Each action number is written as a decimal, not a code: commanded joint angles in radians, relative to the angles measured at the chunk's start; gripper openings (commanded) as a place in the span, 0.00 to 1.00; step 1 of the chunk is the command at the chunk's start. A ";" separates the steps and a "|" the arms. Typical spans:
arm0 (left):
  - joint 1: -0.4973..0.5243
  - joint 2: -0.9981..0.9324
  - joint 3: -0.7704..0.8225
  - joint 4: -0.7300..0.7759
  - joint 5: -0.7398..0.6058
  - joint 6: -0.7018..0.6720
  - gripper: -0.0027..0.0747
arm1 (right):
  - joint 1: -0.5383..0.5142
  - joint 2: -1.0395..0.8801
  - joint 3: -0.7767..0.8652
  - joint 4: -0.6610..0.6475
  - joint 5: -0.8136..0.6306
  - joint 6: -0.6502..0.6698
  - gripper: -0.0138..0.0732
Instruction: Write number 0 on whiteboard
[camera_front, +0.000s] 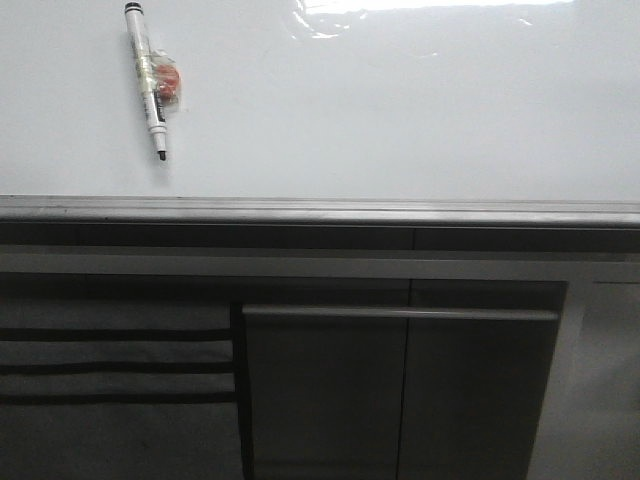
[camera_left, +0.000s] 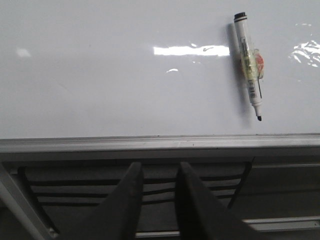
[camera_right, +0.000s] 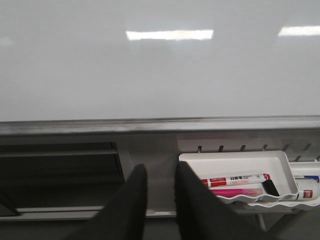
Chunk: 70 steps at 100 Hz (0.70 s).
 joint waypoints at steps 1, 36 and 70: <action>0.000 0.035 -0.038 -0.026 -0.071 -0.004 0.50 | -0.007 0.041 -0.034 0.004 -0.073 -0.017 0.50; -0.225 0.196 -0.038 -0.136 -0.256 0.043 0.60 | 0.020 0.138 -0.038 0.069 -0.104 -0.017 0.55; -0.352 0.515 -0.161 -0.138 -0.407 0.043 0.54 | 0.020 0.139 -0.038 0.074 -0.102 -0.017 0.55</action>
